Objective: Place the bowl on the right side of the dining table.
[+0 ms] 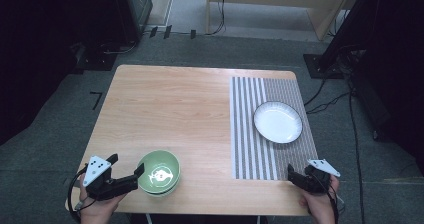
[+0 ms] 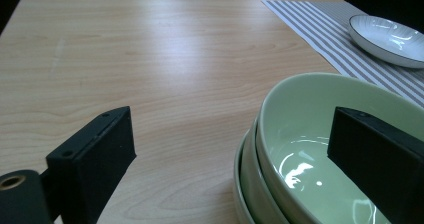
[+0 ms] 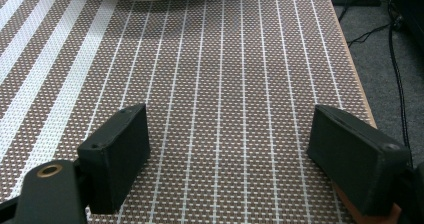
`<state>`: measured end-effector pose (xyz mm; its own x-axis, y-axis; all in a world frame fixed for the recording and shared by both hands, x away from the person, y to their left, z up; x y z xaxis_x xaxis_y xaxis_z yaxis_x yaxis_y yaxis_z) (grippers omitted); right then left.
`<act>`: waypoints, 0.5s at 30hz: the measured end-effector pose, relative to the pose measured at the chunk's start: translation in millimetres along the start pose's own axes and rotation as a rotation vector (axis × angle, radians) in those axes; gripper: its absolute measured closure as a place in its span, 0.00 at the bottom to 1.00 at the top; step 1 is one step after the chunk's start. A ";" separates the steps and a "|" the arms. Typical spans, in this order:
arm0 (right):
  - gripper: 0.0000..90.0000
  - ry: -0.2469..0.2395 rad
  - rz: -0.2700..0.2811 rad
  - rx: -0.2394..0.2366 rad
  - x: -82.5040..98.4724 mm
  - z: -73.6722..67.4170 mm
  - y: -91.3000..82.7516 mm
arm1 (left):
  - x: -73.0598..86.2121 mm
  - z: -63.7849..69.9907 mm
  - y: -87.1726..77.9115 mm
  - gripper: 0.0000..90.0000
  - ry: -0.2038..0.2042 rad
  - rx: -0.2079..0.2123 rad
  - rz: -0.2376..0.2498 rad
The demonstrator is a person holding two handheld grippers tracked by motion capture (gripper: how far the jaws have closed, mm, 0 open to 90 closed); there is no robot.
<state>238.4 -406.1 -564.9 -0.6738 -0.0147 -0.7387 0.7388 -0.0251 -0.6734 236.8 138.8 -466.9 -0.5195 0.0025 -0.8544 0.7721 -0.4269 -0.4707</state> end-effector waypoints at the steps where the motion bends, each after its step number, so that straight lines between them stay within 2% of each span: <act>1: 0.18 0.000 0.000 0.000 0.0 0.0 0.0 | 1.0 0.8 0.9 0.06 -0.003 0.008 -0.004; 4: 0.18 0.000 0.000 0.000 0.0 0.0 0.0 | 3.4 2.8 3.0 0.07 0.000 0.021 -0.009; 5: 0.18 0.000 0.000 0.000 0.0 0.0 0.0 | 4.5 3.3 3.8 0.09 0.005 0.020 -0.012; 6: 0.18 0.000 0.000 0.000 0.0 0.0 0.0 | 5.9 4.6 4.8 0.15 0.007 0.018 -0.014; 10: 0.18 -0.001 0.000 0.000 0.0 0.0 0.0 | 10.7 10.9 8.2 0.18 0.029 0.044 -0.042; 15: 0.18 -0.001 0.000 0.000 0.0 0.0 0.0 | 16.2 13.4 13.5 0.38 0.028 0.050 -0.084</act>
<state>238.3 -406.2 -564.8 -0.6740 -0.0153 -0.7385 0.7387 -0.0255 -0.6736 233.9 121.0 -484.1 -0.5710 0.0650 -0.8184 0.7067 -0.4685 -0.5303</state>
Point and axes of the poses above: each handheld gripper's, and its own axes: y roughly forward along the jaws, x roughly out of its underside, z roughly to its right, the point moved 6 cm from there along y, roughly forward along the jaws, and after that the axes turned 4 degrees about -y, right-handed, at the moved point
